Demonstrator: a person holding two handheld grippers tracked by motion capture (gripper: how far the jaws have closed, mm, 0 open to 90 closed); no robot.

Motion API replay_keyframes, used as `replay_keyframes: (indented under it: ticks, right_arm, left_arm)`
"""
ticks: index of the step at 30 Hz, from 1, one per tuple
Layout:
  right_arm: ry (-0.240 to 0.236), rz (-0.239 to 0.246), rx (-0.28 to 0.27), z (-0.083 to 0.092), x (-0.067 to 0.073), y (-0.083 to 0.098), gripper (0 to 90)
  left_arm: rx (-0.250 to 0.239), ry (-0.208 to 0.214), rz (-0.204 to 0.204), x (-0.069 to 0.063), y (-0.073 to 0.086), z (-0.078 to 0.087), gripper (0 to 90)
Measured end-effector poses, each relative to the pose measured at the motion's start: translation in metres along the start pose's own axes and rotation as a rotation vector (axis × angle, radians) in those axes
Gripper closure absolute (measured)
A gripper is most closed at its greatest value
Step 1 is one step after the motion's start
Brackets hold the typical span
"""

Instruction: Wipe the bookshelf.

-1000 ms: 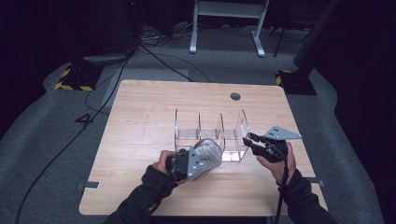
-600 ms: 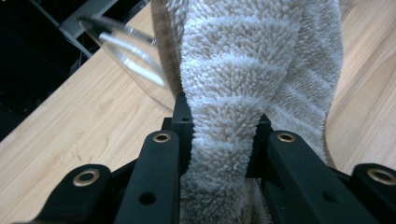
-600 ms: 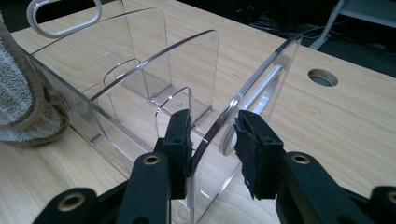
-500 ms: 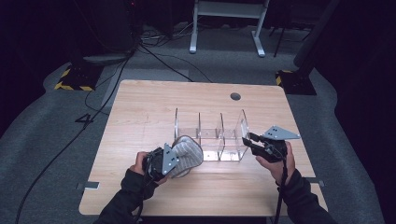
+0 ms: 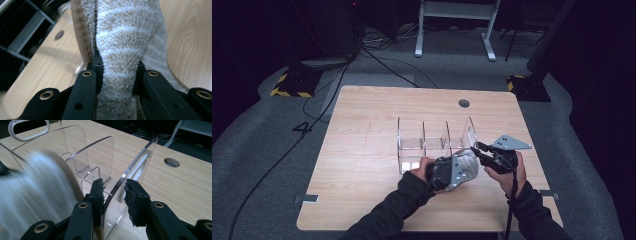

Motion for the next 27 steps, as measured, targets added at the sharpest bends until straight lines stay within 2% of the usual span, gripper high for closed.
replay_keyframes:
  ticks: [3,5,10,16,18,20,21,23,27]
  right_arm:
    - [-0.008,-0.005,0.000,0.000,0.000,0.000,70.1]
    - [-0.002,-0.005,-0.004,0.000,-0.001,0.000,72.0]
    - [-0.003,-0.002,-0.008,-0.001,-0.002,0.000,72.9]
    - [0.003,0.004,-0.007,-0.001,-0.002,0.000,72.8]
    - [0.003,0.006,-0.007,-0.001,-0.002,0.000,72.7]
    - [0.004,0.010,-0.008,-0.001,-0.003,-0.001,72.7]
    - [0.004,0.010,-0.008,-0.001,-0.003,-0.001,72.7]
    - [0.005,0.013,-0.007,-0.001,-0.004,-0.001,72.5]
    - [0.005,0.006,-0.009,-0.001,-0.004,-0.001,72.2]
  left_arm:
    - [-0.007,0.020,-0.011,-0.005,-0.014,-0.014,74.1]
    - [0.001,0.017,-0.022,-0.006,-0.015,-0.017,74.0]
    - [0.003,0.011,-0.011,-0.003,-0.003,-0.002,74.3]
    - [0.035,-0.019,0.000,0.003,0.033,0.034,74.9]
    - [0.062,-0.038,0.006,0.006,0.049,0.048,74.5]
    - [0.082,-0.042,0.030,0.009,0.068,0.063,74.6]
    - [0.082,-0.042,0.030,0.009,0.068,0.063,74.5]
    - [0.114,-0.062,0.050,0.013,0.090,0.081,74.5]
    - [0.144,-0.090,0.114,0.020,0.121,0.104,74.2]
Point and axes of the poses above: each handheld gripper's, and its own axes: z roughly backward along the jaws, y roughly out of its underside, x roughly to its left, the point moved 9 cm from there along -z, roughly forward along the jaws, and after that the axes turned 14 degrees about -z, right-handed, at the moved point
